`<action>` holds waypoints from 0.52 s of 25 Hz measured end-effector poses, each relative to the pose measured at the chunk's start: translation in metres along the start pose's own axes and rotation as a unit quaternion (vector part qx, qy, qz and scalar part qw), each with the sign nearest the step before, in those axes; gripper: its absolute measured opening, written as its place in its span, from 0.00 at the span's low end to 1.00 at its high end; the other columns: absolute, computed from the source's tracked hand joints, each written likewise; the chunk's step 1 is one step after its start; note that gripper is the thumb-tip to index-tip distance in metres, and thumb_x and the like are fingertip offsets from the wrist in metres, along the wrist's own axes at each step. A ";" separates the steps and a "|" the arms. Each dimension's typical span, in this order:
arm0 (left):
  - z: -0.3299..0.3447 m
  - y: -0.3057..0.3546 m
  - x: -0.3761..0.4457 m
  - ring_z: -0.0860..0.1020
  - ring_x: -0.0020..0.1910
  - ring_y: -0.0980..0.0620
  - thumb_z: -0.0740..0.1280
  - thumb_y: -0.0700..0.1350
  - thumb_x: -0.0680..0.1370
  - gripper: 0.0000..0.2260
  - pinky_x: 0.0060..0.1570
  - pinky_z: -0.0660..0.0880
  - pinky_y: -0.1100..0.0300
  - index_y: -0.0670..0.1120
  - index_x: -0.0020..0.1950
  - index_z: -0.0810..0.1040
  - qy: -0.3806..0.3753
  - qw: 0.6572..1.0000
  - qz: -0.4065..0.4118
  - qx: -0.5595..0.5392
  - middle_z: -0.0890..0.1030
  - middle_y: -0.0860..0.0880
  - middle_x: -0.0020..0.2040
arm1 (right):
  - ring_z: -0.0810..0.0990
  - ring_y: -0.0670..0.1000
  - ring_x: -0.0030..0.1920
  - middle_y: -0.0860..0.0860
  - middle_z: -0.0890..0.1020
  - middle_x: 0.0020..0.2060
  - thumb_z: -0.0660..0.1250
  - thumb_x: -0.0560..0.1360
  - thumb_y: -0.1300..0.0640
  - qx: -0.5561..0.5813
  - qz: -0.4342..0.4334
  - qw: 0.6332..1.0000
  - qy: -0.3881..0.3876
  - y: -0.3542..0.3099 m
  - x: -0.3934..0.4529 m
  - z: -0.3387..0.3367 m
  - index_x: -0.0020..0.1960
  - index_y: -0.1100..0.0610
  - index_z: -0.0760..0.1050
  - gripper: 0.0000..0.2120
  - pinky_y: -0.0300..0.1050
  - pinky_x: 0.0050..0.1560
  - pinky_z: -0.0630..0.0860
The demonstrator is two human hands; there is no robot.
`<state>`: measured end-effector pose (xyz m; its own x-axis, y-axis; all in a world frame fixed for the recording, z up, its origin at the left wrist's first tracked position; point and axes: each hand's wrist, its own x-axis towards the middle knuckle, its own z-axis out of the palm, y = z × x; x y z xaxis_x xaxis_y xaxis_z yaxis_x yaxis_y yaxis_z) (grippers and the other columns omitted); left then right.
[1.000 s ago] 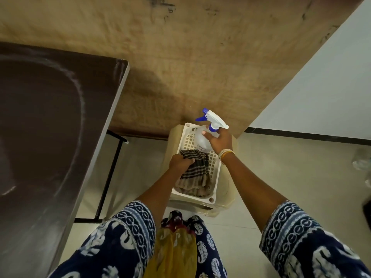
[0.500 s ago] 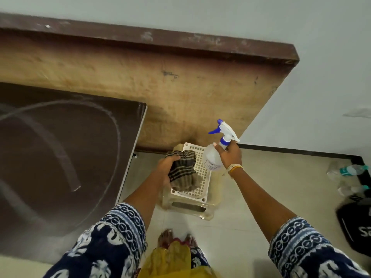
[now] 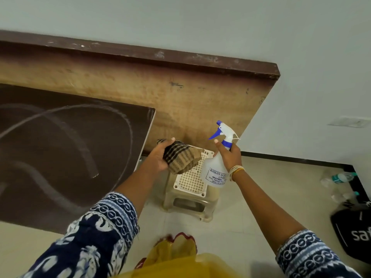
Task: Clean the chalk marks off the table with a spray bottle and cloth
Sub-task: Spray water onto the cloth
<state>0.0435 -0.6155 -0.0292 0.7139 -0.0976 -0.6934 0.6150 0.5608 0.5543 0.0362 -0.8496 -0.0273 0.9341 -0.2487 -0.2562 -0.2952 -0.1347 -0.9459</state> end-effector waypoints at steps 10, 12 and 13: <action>-0.090 0.038 -0.050 0.81 0.47 0.42 0.65 0.38 0.75 0.08 0.47 0.79 0.51 0.39 0.53 0.79 0.043 0.997 0.048 0.049 0.82 0.39 0.52 | 0.71 0.54 0.23 0.55 0.72 0.21 0.64 0.69 0.61 0.084 0.102 0.989 -0.067 -0.022 -0.081 0.062 0.27 0.59 0.72 0.11 0.44 0.33 0.74; -0.113 0.050 -0.067 0.81 0.48 0.41 0.64 0.36 0.75 0.10 0.47 0.78 0.49 0.39 0.55 0.79 0.044 0.997 0.047 0.046 0.81 0.39 0.52 | 0.68 0.54 0.21 0.56 0.70 0.20 0.62 0.69 0.64 0.086 0.097 0.989 -0.067 -0.032 -0.106 0.083 0.28 0.60 0.71 0.11 0.41 0.29 0.71; -0.125 0.057 -0.076 0.81 0.50 0.40 0.64 0.35 0.74 0.12 0.47 0.79 0.48 0.38 0.58 0.78 0.045 0.997 0.052 0.044 0.81 0.39 0.54 | 0.68 0.54 0.21 0.56 0.70 0.20 0.62 0.69 0.65 0.083 0.092 0.990 -0.068 -0.036 -0.119 0.094 0.29 0.61 0.72 0.10 0.42 0.29 0.70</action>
<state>-0.0181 -0.4733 -0.0027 0.7452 0.0330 -0.6661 0.5688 0.4899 0.6607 -0.0455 -0.7246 0.0184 0.8892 -0.1206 -0.4414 -0.4369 0.0625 -0.8973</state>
